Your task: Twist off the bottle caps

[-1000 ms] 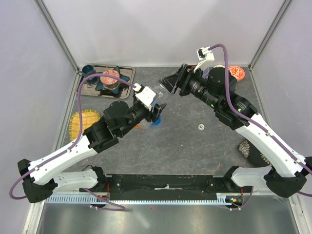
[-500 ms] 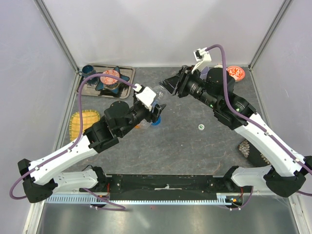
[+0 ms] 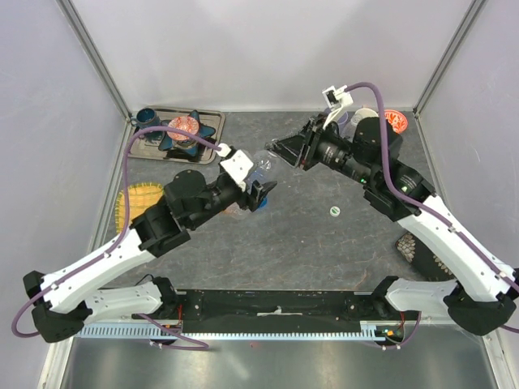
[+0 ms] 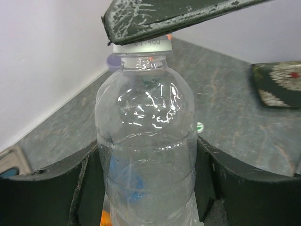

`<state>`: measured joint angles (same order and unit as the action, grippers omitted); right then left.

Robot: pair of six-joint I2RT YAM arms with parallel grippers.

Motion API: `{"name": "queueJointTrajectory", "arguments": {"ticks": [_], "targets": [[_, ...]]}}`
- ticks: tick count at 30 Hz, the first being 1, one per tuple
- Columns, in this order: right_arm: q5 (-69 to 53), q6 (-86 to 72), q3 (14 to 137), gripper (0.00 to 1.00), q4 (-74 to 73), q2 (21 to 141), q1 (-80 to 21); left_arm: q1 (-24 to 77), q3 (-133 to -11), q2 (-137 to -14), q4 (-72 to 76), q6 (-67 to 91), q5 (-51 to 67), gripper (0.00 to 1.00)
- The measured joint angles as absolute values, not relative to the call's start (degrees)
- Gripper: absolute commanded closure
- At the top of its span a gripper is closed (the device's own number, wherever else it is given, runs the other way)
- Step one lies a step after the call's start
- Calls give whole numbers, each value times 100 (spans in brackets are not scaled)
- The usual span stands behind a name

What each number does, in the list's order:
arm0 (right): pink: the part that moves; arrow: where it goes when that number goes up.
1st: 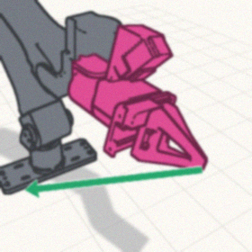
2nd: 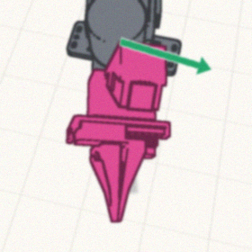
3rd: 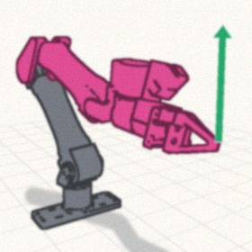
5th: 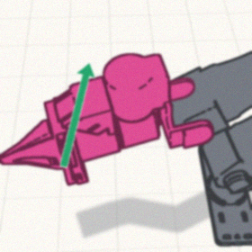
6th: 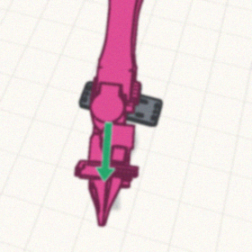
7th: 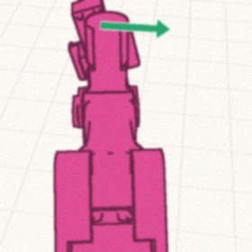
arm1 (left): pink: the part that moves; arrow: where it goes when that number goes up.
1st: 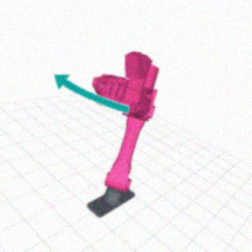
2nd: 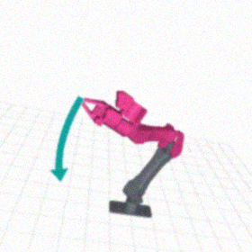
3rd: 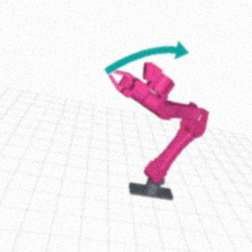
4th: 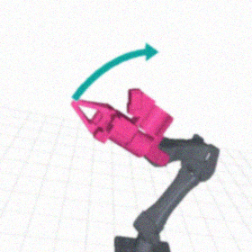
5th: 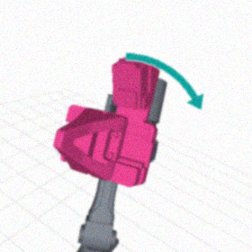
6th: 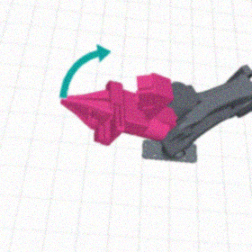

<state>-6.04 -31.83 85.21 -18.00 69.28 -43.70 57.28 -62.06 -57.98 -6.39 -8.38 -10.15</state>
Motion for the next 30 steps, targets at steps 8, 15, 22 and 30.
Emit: {"name": "queueJointTrajectory", "arguments": {"ticks": [8, 15, 22, 30], "targets": [[-2727, -2252, 8447, 100, -1347, 6368, -4322, 5299, -6451, -5304, -893, -200, 1712, 72], [-4342, -1835, 8173, 100, -565, 5920, -4366, 4563, -6670, -5662, -69, 1291, 5105, 70], [-5275, -1549, 8106, 100, -161, 5929, -4342, 4209, -6407, -6604, 3133, 4128, 7411, 68], [-5924, -1321, 7944, 100, 244, 5931, -4287, 4213, -6447, -7666, 6879, 7216, 8230, 69]]}}
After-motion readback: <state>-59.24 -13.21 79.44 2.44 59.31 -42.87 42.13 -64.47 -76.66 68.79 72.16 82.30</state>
